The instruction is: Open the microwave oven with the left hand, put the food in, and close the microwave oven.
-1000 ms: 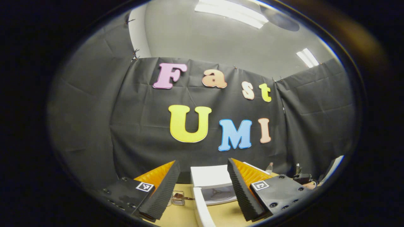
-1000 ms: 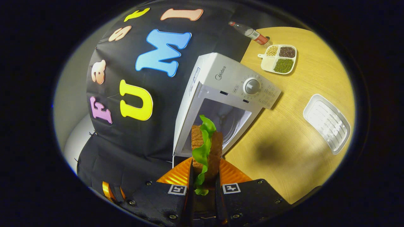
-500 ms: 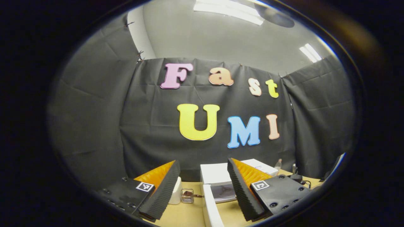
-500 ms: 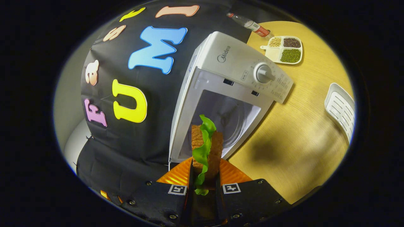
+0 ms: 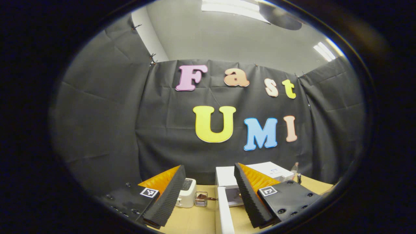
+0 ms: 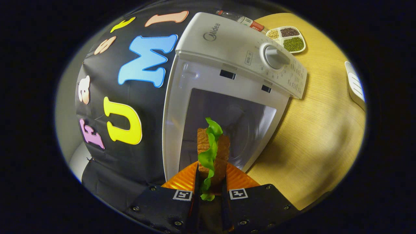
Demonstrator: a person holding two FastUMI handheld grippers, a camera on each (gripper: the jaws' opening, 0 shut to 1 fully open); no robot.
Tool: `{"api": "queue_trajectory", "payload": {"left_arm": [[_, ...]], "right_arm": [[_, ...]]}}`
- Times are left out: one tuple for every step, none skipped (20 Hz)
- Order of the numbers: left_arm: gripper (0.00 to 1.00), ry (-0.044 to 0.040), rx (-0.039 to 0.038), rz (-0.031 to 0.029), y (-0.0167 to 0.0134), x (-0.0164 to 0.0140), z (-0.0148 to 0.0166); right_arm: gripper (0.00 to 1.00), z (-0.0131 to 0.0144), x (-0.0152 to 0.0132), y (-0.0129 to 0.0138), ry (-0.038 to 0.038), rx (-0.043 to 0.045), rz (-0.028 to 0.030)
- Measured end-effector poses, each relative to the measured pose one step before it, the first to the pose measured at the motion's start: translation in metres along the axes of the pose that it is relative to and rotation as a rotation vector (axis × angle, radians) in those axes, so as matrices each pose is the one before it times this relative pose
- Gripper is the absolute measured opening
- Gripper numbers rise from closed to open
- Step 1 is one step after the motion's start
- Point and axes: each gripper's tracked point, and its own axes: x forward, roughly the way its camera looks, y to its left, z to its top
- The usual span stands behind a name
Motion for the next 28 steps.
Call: {"api": "queue_trajectory", "payload": {"left_arm": [[0.97,0.00806,0.00597,0.00934,0.00333,-0.00153,-0.00168],[0.97,0.00555,0.00396,0.00725,0.00283,-0.00257,-0.00250],[0.97,0.00880,0.00243,0.00947,0.00368,-0.00110,-0.00157],[0.97,0.00910,0.00152,0.00953,0.00433,-0.00024,-0.00315],[0.97,0.00999,-0.00080,0.01028,0.00350,0.00038,-0.00291],[0.97,0.01293,-0.00589,0.01186,0.00458,-0.00075,-0.00441],[0.96,0.01794,-0.01284,0.01089,0.00396,0.00061,-0.00560],[0.97,0.01439,-0.01590,0.00581,0.00004,0.00059,-0.00694],[0.97,0.01052,-0.01037,0.00650,0.00144,0.00037,-0.00367],[0.97,0.00751,-0.00465,0.00972,0.00341,0.00094,-0.00366],[0.95,0.00773,-0.00214,0.00856,0.00359,0.00237,-0.00231],[0.96,0.01360,-0.00002,0.01149,0.00419,0.00291,-0.00265],[0.96,0.01171,0.00079,0.00764,0.00430,0.00110,-0.00254],[0.96,0.00347,0.00136,0.00812,0.00332,-0.00017,-0.00089],[0.97,-0.00093,0.00176,0.00785,0.00436,0.00063,0.00040],[0.96,-0.00145,0.00003,0.00600,0.00452,0.00111,-0.00063],[0.96,0.00814,-0.00627,0.00652,0.00389,0.00285,-0.00304],[0.96,0.01324,-0.01368,-0.00083,0.00094,0.00416,-0.00529],[0.98,0.01304,-0.01303,-0.00614,0.00024,0.00378,-0.00460],[0.96,0.01031,-0.00375,0.00128,0.00192,0.00354,-0.00212],[0.96,-0.00147,0.00151,0.00119,0.00197,0.00403,0.00035],[0.97,-0.00956,-0.00122,-0.00727,-0.00380,0.00535,0.00248],[0.97,-0.00837,-0.00259,-0.01299,-0.00445,0.00388,0.00164],[0.97,-0.00450,-0.00042,-0.01670,-0.00520,0.00422,0.00260],[0.96,-0.00556,0.00413,-0.01724,-0.00386,0.00047,0.00240],[0.98,-0.00618,0.00711,-0.01640,-0.00425,0.00267,-0.00033],[0.97,-0.00568,0.00762,-0.01564,-0.00434,0.00576,0.00157],[0.96,-0.00441,0.00461,-0.01696,-0.00473,0.00258,0.00216]], "right_arm": [[0.27,-0.00125,0.00864,-0.00176,-0.00732,0.00067,-0.00248],[0.27,-0.00025,0.00701,0.00017,-0.01069,-0.00024,-0.00075],[0.27,0.00100,0.00729,-0.00005,-0.01992,0.00220,0.00289],[0.27,0.00226,0.00759,0.00026,-0.02450,0.00459,0.00345],[0.27,0.00116,0.00458,-0.00060,-0.02790,0.00578,0.00006],[0.27,0.00153,0.00558,0.00033,-0.02808,0.01371,-0.00086],[0.27,0.00052,0.00605,0.00080,-0.02117,0.01682,-0.00180],[0.27,-0.00057,0.00649,-0.00137,-0.01510,0.01471,-0.00108],[0.27,-0.00007,0.00698,-0.00162,-0.01433,0.01495,-0.00421],[0.27,-0.00014,0.00593,-0.00281,-0.01209,0.01298,-0.00880],[0.27,-0.00043,0.00755,-0.00298,-0.01315,0.01297,-0.00559],[0.27,0.00020,0.00688,-0.00277,-0.01136,0.01400,-0.00804],[0.27,0.00040,0.00779,-0.00408,-0.01120,0.01137,-0.01092],[0.27,0.00084,0.00808,-0.00341,-0.01386,0.01024,-0.01037],[0.27,-0.00054,0.00816,-0.00350,-0.01420,0.01019,-0.00939],[0.27,-0.00268,0.00663,-0.00199,-0.00669,0.01374,-0.01227],[0.27,-0.00425,0.00527,-0.00485,0.00051,0.00940,-0.01674],[0.27,-0.00394,0.00192,-0.00396,-0.00167,-0.00022,-0.00981],[0.27,-0.00042,0.00049,-0.00062,-0.00914,-0.00676,-0.00191],[0.27,-0.00018,-0.00323,-0.00125,-0.00498,-0.02414,-0.01276],[0.34,-0.00077,-0.00281,-0.00227,0.00705,-0.02622,-0.02076],[0.42,-0.00130,-0.00048,0.00075,0.00672,-0.01404,-0.01148],[0.45,0.00020,-0.00293,0.00016,0.00834,-0.00587,-0.01448],[0.48,0.00055,-0.00240,-0.00054,0.00722,-0.01126,-0.01107],[0.63,0.00181,-0.00520,-0.00021,0.00720,-0.01893,-0.00811],[0.66,0.00217,-0.00580,0.00086,0.00639,-0.02179,-0.00282],[0.81,0.00398,-0.00559,-0.00106,-0.00173,-0.02524,-0.00520],[0.87,0.00287,-0.00659,-0.00062,0.00066,-0.02905,-0.00430]]}}
